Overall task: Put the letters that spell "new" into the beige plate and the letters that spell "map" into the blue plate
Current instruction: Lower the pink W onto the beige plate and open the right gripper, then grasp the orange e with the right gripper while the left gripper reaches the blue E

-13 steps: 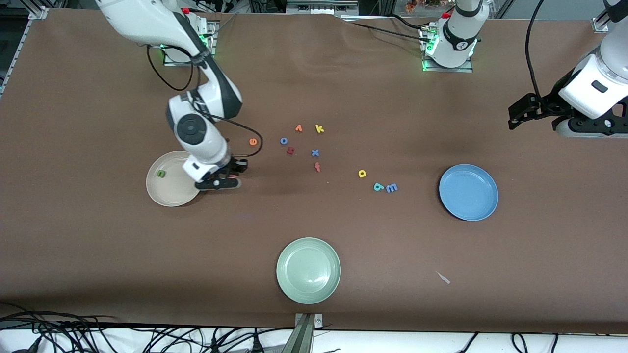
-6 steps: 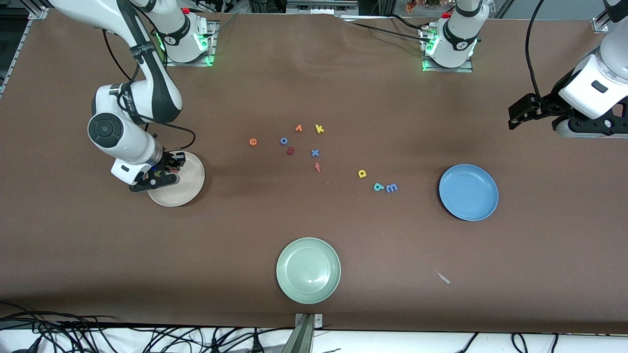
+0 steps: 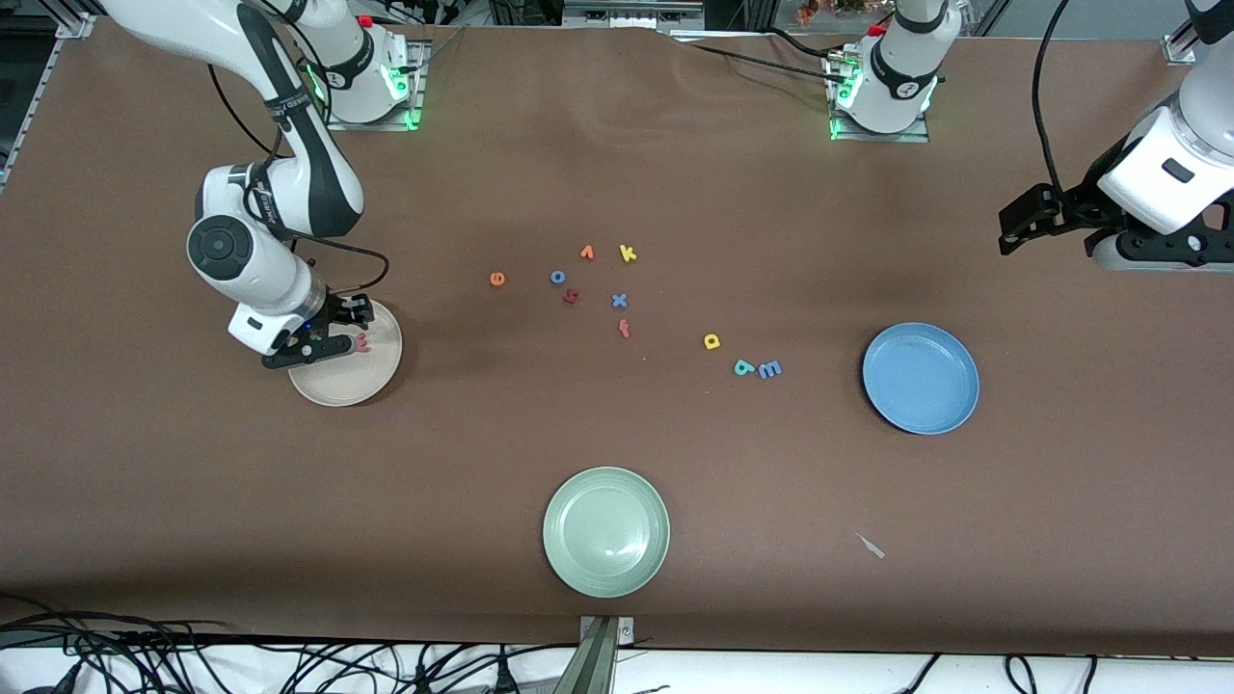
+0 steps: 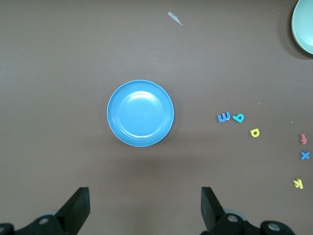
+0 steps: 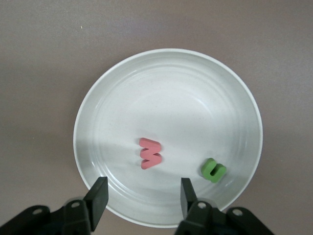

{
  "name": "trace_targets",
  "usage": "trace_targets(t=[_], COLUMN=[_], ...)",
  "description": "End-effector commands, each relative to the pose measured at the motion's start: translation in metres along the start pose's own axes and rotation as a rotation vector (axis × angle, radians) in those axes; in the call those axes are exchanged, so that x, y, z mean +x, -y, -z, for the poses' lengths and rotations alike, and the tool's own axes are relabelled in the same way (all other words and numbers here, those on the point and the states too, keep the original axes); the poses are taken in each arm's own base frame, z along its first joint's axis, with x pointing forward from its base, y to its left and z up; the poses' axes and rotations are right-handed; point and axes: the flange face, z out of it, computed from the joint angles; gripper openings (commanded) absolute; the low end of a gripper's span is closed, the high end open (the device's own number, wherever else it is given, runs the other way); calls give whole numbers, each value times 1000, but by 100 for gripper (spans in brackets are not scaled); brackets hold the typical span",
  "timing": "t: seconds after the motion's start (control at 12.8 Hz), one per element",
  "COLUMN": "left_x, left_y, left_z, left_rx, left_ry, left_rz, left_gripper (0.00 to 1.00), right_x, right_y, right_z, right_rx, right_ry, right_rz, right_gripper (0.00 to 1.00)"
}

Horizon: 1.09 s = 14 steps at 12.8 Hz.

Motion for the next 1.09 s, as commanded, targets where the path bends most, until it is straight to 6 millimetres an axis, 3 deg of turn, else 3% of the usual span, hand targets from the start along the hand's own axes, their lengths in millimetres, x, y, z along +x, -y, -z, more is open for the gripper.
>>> trace_targets(t=[0.0,0.08,0.31,0.7,0.93,1.01], left_x=[2,2,2,2,20,27], left_y=[1,1,1,-3,-8,-31], left_z=[6,6,6,6,-32,-54], left_rx=[32,32,32,33,20,21], left_ry=[-2,-4,-4,-4,66,102], left_rz=[-11,-11,-11,-15,-26,-65], left_gripper=[100,100,100,100,100,100], right_x=[-2,0,1,-20,-43,-57], right_y=[3,14,78,184,228,231], right_z=[3,4,8,1,-16,-28], right_rx=[9,13,38,85,115,126], right_ry=[-13,-15,-17,-6,-12,-25], right_rz=[-16,-33,-138,-343,-412,-417], right_gripper=[68,68,69,71,71,71])
